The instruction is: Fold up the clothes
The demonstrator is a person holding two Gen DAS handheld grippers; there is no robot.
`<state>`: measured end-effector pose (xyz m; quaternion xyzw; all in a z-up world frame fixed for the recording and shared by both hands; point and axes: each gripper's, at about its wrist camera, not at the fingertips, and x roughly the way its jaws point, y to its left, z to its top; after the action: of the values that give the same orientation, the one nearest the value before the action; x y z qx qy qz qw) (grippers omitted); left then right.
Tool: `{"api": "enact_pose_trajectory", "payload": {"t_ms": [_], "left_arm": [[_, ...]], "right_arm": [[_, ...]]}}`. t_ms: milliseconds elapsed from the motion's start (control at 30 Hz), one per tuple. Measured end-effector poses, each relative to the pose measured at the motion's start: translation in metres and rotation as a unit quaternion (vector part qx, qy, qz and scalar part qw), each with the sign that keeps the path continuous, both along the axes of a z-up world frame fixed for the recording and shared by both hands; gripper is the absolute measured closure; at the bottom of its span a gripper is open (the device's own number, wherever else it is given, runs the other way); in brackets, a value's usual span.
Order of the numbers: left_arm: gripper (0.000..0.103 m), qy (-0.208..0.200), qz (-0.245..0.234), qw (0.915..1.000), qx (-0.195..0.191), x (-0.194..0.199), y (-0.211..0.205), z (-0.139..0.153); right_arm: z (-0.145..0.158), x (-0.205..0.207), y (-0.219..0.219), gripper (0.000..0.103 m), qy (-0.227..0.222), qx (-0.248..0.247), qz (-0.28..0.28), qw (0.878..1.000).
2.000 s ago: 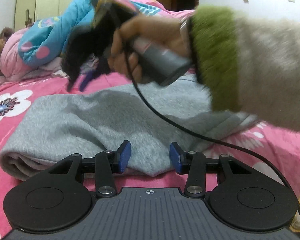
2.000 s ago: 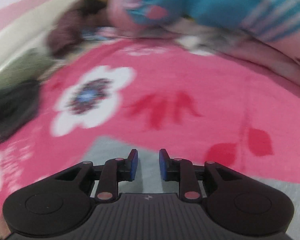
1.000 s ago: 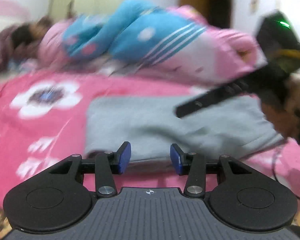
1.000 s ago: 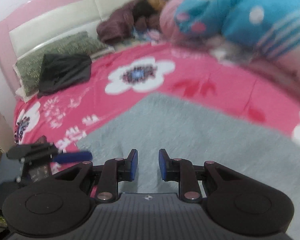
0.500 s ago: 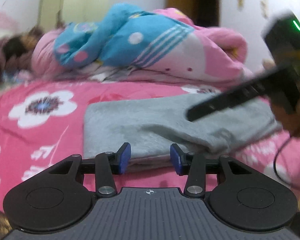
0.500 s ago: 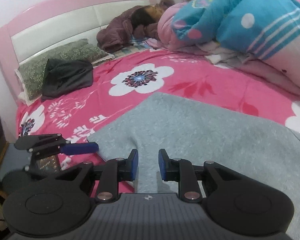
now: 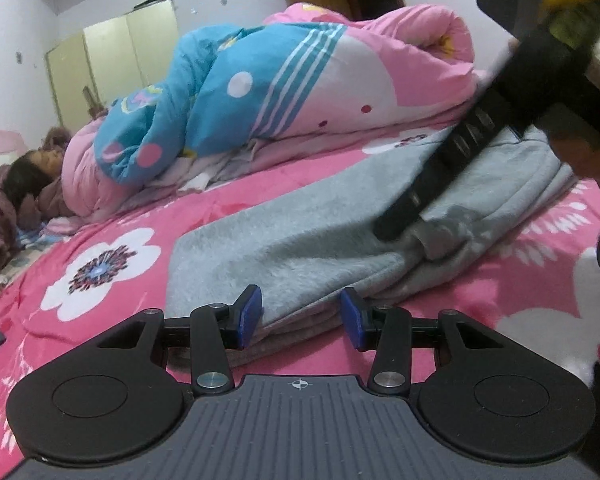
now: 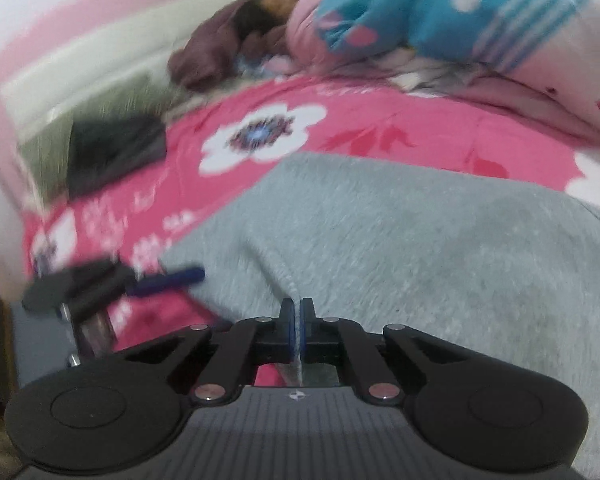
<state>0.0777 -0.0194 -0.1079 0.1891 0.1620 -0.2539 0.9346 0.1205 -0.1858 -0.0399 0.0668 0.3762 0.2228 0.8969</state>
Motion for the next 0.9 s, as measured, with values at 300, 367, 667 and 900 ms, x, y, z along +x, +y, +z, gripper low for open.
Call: {"api": "enact_pose_trajectory", "payload": {"t_ms": [300, 367, 667, 900], "left_arm": [[0.064, -0.009, 0.010, 0.9999, -0.008, 0.008, -0.007, 0.002], [0.066, -0.010, 0.015, 0.9998, -0.013, 0.011, -0.007, 0.003], [0.068, -0.024, 0.005, 0.9997, -0.001, 0.008, -0.017, 0.000], [0.089, -0.021, 0.025, 0.9987, -0.038, 0.016, -0.012, 0.007]], "right_arm": [[0.006, -0.003, -0.015, 0.102, 0.001, 0.080, -0.011, 0.997], [0.007, -0.002, -0.016, 0.102, 0.001, 0.090, -0.014, 0.996], [0.005, 0.000, -0.023, 0.101, 0.002, 0.117, -0.023, 0.993], [0.004, -0.002, -0.025, 0.101, -0.007, 0.126, -0.021, 0.992]]}}
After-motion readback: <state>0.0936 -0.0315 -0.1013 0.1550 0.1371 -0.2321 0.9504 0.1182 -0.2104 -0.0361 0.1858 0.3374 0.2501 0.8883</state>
